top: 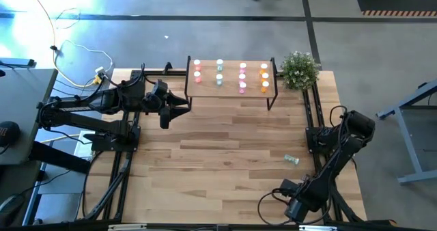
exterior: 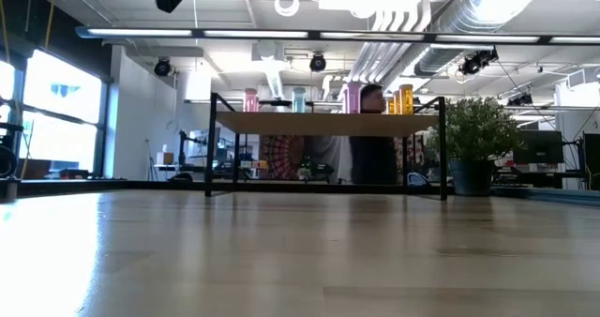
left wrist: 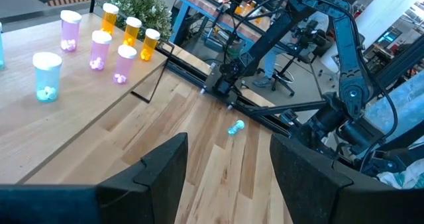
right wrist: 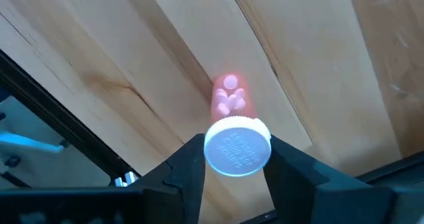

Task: Pick and place medicine bottles onto shelf by color
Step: Put the pink pill bottle on the shelf aligned with the other pink pill bottles

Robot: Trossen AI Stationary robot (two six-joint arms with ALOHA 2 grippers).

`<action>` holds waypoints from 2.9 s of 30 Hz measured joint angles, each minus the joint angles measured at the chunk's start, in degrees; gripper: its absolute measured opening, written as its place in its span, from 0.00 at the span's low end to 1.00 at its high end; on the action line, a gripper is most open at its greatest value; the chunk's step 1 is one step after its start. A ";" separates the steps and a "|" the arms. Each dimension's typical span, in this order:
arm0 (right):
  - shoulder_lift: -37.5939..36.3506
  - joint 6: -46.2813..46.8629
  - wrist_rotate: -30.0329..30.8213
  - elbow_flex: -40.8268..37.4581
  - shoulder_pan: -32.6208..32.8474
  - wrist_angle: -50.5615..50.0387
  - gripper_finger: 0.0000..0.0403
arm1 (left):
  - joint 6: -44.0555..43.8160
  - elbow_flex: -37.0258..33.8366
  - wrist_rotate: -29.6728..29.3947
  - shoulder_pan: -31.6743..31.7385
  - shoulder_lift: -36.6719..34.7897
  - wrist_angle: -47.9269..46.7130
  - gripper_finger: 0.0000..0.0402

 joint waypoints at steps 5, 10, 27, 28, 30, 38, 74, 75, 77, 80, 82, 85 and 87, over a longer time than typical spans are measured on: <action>0.00 -0.16 0.82 0.00 0.00 0.38 0.32 | 0.00 0.00 0.00 0.00 0.00 0.00 0.51; -0.14 -0.62 2.70 0.00 -0.04 1.59 0.32 | 0.00 0.00 -0.02 0.02 0.00 0.00 0.51; -0.18 -1.08 2.97 0.00 -0.15 2.00 0.25 | 0.02 0.00 -0.20 0.04 0.00 0.00 0.51; -0.20 -1.08 2.97 0.00 -0.15 2.02 0.24 | 0.09 0.00 -0.20 0.04 0.00 0.00 0.51; -0.20 -1.06 2.95 0.00 -0.15 2.02 0.24 | 0.06 0.00 -0.20 0.04 0.00 -0.02 0.51; -0.20 -1.22 1.51 0.26 -1.09 3.62 0.26 | 0.15 0.00 -0.20 0.04 0.00 -0.02 0.51; -0.24 -30.70 4.84 27.45 -37.51 3.20 0.26 | 8.35 0.04 3.94 -8.80 6.69 -4.47 0.61; -0.24 -31.24 4.79 28.01 -38.11 3.21 0.26 | 8.31 0.04 4.02 -9.05 7.52 -3.78 0.60; -0.24 -32.44 4.76 28.96 -39.26 3.22 0.26 | 8.11 0.04 4.11 -9.59 9.40 -1.27 0.61; -0.24 -35.05 4.73 30.27 -40.82 3.21 0.26 | 7.69 0.03 4.48 -10.38 11.71 1.20 0.61; -0.24 -37.36 4.50 31.19 -41.77 3.24 0.26 | 7.23 0.04 4.56 -10.90 13.18 2.65 0.61; -0.24 -40.69 3.67 32.33 -43.28 3.18 0.26 | 6.19 0.04 4.87 -11.47 15.56 5.78 0.60; -0.24 -42.69 3.16 33.33 -44.24 3.23 0.26 | 6.07 0.04 6.01 -11.79 17.01 8.13 0.61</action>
